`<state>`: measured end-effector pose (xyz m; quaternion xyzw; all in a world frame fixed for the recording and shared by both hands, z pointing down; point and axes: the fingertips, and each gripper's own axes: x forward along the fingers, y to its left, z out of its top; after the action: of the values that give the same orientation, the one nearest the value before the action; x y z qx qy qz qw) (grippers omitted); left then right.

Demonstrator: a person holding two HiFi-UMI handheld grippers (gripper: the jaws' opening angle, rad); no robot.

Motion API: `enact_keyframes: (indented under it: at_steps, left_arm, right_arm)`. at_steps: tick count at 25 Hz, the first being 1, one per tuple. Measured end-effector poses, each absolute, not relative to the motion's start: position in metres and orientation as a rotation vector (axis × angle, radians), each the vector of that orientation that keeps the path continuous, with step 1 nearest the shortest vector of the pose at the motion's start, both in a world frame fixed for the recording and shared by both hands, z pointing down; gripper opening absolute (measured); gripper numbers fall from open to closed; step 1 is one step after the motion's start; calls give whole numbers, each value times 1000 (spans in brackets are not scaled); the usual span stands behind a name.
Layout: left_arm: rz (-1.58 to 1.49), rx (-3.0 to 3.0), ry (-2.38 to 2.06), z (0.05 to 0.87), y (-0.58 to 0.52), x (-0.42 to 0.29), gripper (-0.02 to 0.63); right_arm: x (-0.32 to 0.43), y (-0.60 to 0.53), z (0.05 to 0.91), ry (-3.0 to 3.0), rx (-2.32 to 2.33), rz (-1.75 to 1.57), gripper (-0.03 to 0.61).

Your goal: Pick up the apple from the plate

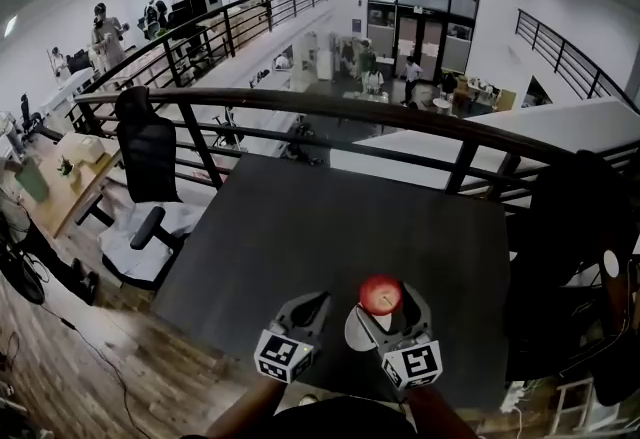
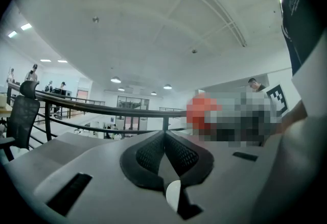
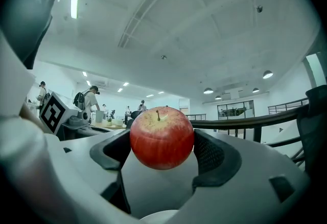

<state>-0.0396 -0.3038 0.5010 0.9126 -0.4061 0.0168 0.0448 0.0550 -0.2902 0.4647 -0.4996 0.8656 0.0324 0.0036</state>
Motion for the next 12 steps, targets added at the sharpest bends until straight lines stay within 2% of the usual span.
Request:
enact_keyframes:
  at_steps: [12]
  left_arm:
    - [33, 2808, -1211, 495, -293, -35, 23]
  right_arm:
    - [59, -279, 457, 2655, -1607, 107, 400]
